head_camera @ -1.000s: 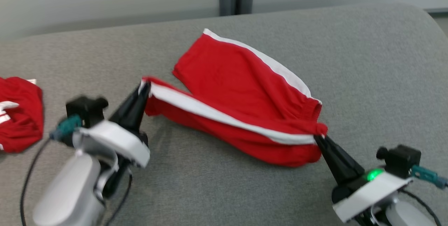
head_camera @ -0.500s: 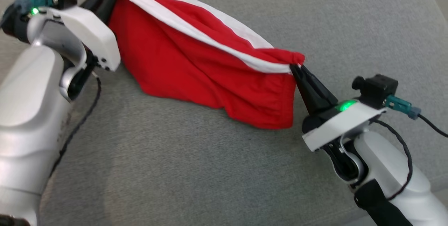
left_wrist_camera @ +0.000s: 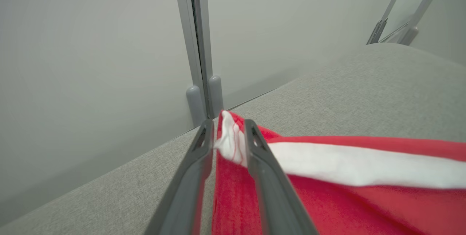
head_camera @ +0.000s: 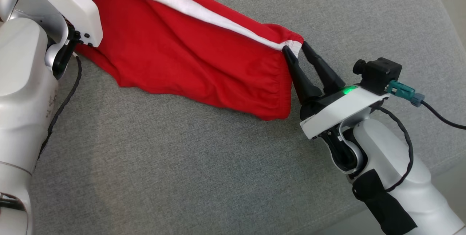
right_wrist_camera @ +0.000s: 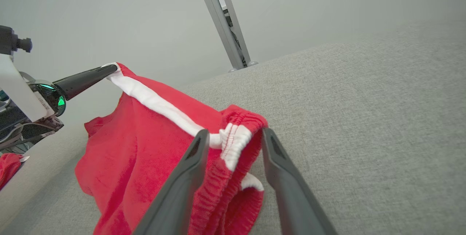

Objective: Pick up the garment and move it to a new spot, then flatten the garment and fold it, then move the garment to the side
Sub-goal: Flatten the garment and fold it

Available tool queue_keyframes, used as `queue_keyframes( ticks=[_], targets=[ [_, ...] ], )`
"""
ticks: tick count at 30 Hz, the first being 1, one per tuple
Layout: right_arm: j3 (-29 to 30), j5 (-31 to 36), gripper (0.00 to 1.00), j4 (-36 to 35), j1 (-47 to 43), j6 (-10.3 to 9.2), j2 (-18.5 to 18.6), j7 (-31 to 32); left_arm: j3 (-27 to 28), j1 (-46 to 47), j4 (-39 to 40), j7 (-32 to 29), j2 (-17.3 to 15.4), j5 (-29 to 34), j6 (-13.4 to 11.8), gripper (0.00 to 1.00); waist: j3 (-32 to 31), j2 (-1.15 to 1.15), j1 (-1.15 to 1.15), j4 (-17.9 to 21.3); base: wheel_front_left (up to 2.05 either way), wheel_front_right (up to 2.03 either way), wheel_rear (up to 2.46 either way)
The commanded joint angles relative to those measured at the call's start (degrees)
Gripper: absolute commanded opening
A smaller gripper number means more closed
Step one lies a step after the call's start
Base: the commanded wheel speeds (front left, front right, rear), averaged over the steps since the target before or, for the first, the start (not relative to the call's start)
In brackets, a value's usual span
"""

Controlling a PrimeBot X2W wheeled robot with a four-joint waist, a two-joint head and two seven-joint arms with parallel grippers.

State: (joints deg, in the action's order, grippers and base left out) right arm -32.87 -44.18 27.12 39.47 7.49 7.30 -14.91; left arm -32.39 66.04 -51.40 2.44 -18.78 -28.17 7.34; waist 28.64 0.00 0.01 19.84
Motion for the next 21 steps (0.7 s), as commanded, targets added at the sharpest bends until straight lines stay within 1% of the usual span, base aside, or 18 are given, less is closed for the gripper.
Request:
queue_keyframes(
  ticks=[1,6,10,14,17,21],
  targets=[
    [0.51,0.62,1.0,0.03,-0.35,0.02,0.34,-0.42,-0.26,0.74,-1.09,1.46,0.04,-0.15,0.15,1.0,-0.5,0.0,-0.01,-0.29,0.0,0.0,0.0],
    [3.09,2.91,1.0,-2.56,-4.2,0.02,1.99,-0.41,-1.53,-1.45,-3.23,5.76,1.39,-2.52,0.18,1.0,-3.3,0.0,-0.01,-2.1,0.0,0.0,0.0],
    [6.61,6.4,1.0,-7.45,-9.41,0.02,3.3,-0.37,-2.2,-3.2,-3.17,8.81,1.5,-5.4,0.15,1.0,-6.26,0.0,-0.01,-3.81,0.0,0.0,0.0],
    [10.6,9.48,1.0,-12.9,-15.24,0.02,3.13,-0.37,-3.02,-5.62,-2.18,10.49,-0.07,-7.76,0.15,1.0,-8.95,0.0,-0.01,-4.7,0.0,0.0,0.0],
    [13.22,13.23,1.0,-16.98,-19.49,0.02,2.76,-0.37,-3.63,-7.14,-1.16,11.23,-1.3,-9.04,0.15,1.0,-10.61,0.0,-0.01,-5.06,0.0,0.0,0.0],
    [15.44,16.46,1.0,-20.99,-24.89,0.02,1.38,-0.37,-4.55,-8.85,-0.04,11.59,-2.96,-10.08,0.15,1.0,-12.25,0.0,-0.01,-5.26,0.0,0.0,0.0]
  ],
)
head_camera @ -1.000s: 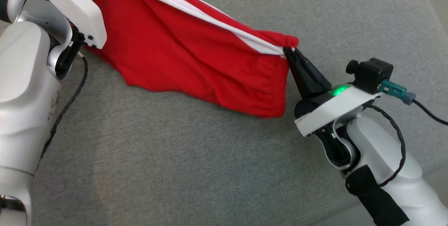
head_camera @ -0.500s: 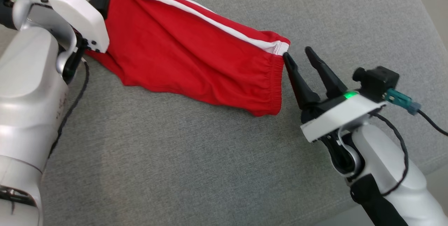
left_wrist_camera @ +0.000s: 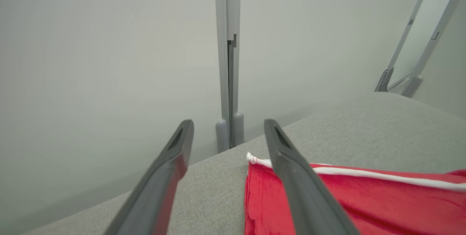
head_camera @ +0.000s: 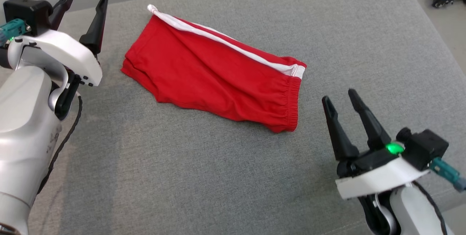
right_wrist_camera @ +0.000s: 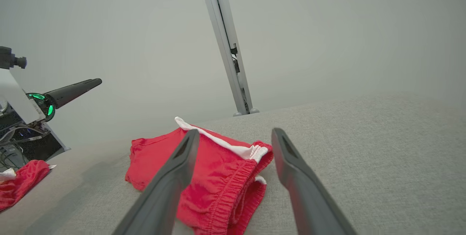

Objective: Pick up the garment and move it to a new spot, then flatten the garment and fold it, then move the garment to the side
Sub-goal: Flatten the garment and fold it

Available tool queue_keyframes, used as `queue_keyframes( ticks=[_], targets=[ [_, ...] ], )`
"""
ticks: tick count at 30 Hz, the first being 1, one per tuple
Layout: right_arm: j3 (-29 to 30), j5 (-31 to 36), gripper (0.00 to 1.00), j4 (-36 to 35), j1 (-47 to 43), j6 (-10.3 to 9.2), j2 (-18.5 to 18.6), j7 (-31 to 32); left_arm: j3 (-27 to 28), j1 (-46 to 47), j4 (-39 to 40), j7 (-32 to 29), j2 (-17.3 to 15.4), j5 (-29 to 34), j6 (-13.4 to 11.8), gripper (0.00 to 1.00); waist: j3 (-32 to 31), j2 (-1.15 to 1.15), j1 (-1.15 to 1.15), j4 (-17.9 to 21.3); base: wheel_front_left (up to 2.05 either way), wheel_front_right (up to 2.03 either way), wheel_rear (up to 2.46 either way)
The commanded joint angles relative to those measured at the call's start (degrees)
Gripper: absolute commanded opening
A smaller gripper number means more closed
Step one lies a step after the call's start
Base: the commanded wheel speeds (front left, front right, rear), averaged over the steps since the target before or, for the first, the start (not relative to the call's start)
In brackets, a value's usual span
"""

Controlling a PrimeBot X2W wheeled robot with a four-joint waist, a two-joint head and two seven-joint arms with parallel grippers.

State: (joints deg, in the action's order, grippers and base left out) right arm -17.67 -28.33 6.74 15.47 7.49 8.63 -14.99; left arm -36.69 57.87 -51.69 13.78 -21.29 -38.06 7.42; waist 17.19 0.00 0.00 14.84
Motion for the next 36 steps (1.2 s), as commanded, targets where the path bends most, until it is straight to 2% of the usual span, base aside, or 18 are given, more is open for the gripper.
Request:
queue_keyframes(
  ticks=[1,7,12,17,27,36],
  targets=[
    [0.49,1.71,1.0,-1.43,-1.93,0.02,0.02,-0.29,-0.51,-0.78,0.45,0.27,-0.96,-0.19,0.07,1.0,-1.0,0.0,0.0,-0.24,0.0,0.0,0.0],
    [1.98,4.13,1.0,-3.86,-5.99,0.02,-1.36,-0.29,-2.45,-0.49,1.06,-1.22,-2.67,-0.25,0.07,1.0,-1.36,0.0,0.0,0.38,0.0,0.0,0.0],
    [2.38,4.5,1.0,-3.98,-7.24,0.02,-1.8,-0.29,-5.69,1.19,1.39,-7.65,-3.65,-0.89,0.08,1.0,-0.72,0.0,0.0,1.55,0.0,0.0,0.0],
    [1.57,4.13,1.0,-3.48,-5.9,0.02,-2.13,-0.29,-8.33,2.27,0.45,-13.98,-4.59,-1.92,0.08,1.0,0.55,0.0,0.0,3.39,0.0,0.0,0.0],
    [-0.06,3.48,1.0,-1.86,-3.69,0.02,-3.09,-0.29,-10.79,-0.08,-3.35,-20.76,-5.53,-5.48,0.07,1.0,3.0,0.0,0.0,6.58,0.0,0.0,0.0],
    [-0.54,3.09,1.0,-0.99,-2.3,0.02,-3.46,-0.3,-13.13,-1.63,-3.22,-25.34,-6.19,-8.61,0.07,1.0,4.17,0.0,0.0,6.97,0.0,0.0,0.0]
  ],
)
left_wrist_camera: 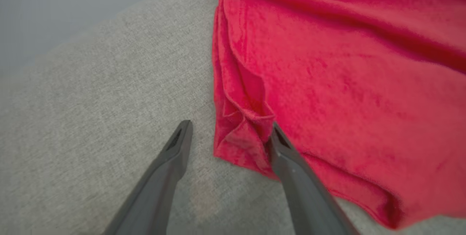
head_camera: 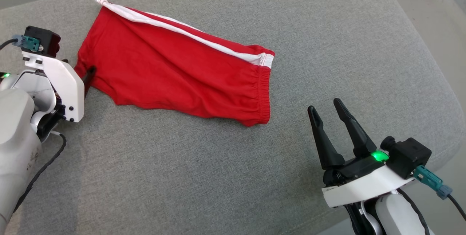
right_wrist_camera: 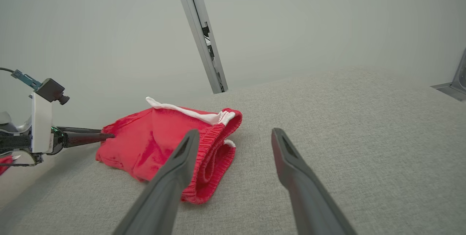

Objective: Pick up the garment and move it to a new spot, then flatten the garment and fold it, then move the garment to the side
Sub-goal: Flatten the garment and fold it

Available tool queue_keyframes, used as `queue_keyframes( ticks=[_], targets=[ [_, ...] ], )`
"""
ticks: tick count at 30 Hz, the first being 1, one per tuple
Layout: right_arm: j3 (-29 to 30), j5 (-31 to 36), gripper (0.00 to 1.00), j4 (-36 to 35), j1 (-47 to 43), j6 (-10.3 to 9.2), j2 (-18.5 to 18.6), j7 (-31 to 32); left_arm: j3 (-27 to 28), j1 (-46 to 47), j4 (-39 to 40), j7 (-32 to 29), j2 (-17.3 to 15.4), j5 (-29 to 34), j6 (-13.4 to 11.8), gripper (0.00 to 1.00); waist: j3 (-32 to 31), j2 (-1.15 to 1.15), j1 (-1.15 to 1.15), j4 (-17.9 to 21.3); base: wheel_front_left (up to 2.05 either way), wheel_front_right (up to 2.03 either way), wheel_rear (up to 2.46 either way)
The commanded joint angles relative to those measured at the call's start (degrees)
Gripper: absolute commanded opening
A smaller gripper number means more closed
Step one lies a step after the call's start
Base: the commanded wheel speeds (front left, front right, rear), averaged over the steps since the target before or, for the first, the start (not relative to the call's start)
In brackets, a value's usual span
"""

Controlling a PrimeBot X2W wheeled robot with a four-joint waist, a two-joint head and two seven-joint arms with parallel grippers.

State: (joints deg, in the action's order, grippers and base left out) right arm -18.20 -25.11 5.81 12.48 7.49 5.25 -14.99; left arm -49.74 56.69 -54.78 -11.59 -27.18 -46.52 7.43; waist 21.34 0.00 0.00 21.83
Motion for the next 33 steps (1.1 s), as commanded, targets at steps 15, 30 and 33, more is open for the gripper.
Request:
queue_keyframes(
  ticks=[15,30,33],
  targets=[
    [1.01,0.8,1.0,1.01,-0.8,0.02,1.19,-0.3,-0.32,-2.35,2.64,5.53,2.74,-4.84,0.05,0.0,-5.47,0.0,0.0,-5.52,0.0,0.0,0.0],
    [7.26,2.06,1.0,1.86,-9.7,0.02,0.72,-0.3,1.46,-19.61,9.46,16.33,6.35,-11.38,-1.65,0.0,-14.57,0.0,0.0,-14.95,0.0,0.0,0.0],
    [8.07,2.18,1.0,1.82,-10.84,0.02,0.65,-0.3,1.62,-23.6,11.03,18.17,7.25,-12.34,-2.58,0.0,-14.86,0.0,0.0,-15.95,0.0,0.0,0.0]
  ],
)
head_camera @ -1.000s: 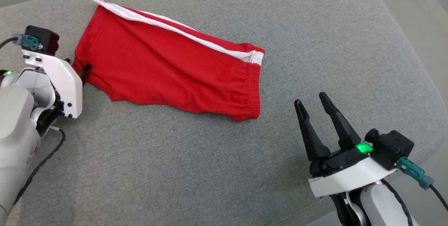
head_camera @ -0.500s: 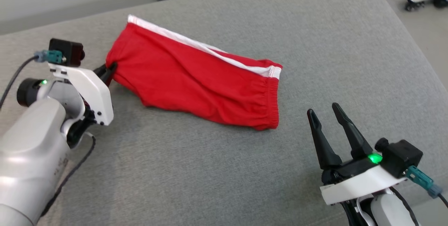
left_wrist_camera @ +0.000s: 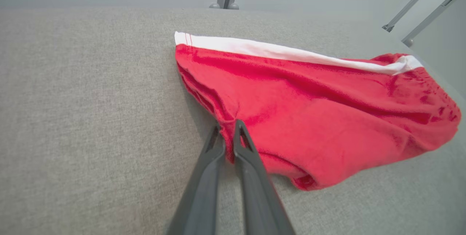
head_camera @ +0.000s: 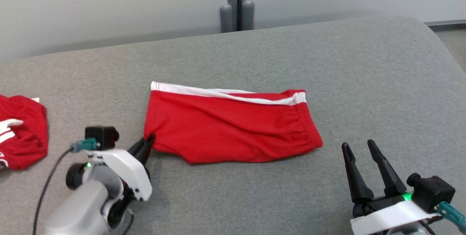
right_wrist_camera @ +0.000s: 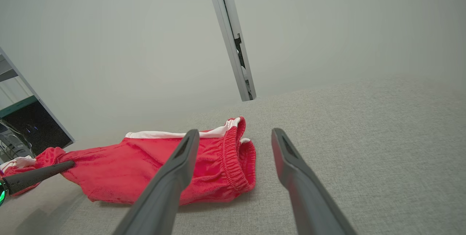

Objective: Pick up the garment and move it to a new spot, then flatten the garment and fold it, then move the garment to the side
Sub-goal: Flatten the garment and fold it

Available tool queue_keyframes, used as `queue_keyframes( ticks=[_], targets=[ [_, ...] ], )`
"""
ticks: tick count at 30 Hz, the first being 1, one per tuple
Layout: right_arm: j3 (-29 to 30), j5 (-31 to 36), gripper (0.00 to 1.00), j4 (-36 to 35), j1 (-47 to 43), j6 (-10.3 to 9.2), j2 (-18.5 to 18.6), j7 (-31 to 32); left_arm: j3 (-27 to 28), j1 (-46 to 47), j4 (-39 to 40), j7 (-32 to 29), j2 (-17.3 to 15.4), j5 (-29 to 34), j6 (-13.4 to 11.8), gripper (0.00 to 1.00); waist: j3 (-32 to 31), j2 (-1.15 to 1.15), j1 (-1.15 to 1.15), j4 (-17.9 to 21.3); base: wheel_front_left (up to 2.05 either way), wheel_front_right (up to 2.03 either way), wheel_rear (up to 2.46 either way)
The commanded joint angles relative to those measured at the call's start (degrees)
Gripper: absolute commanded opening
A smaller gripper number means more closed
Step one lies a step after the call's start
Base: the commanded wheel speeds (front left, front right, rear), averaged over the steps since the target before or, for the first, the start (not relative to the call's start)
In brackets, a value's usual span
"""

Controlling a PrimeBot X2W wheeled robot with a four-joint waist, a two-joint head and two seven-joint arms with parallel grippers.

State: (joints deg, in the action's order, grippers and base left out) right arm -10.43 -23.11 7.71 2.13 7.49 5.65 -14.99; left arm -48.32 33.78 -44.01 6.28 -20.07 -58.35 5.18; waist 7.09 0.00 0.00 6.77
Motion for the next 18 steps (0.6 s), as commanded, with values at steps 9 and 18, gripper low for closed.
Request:
queue_keyframes(
  ticks=[9,18],
  targets=[
    [0.29,0.69,1.0,0.82,-0.72,0.02,1.11,-0.3,0.59,-6.71,1.74,5.07,1.93,-0.89,-2.8,0.87,-1.02,0.0,0.0,-2.17,0.0,0.0,0.0],
    [2.29,1.2,1.0,-0.17,-0.84,0.02,2.01,-0.3,12.36,-8.88,10.31,8.97,0.83,7.25,-7.14,1.0,-3.17,0.0,0.0,-4.65,0.0,0.0,0.0]
  ],
)
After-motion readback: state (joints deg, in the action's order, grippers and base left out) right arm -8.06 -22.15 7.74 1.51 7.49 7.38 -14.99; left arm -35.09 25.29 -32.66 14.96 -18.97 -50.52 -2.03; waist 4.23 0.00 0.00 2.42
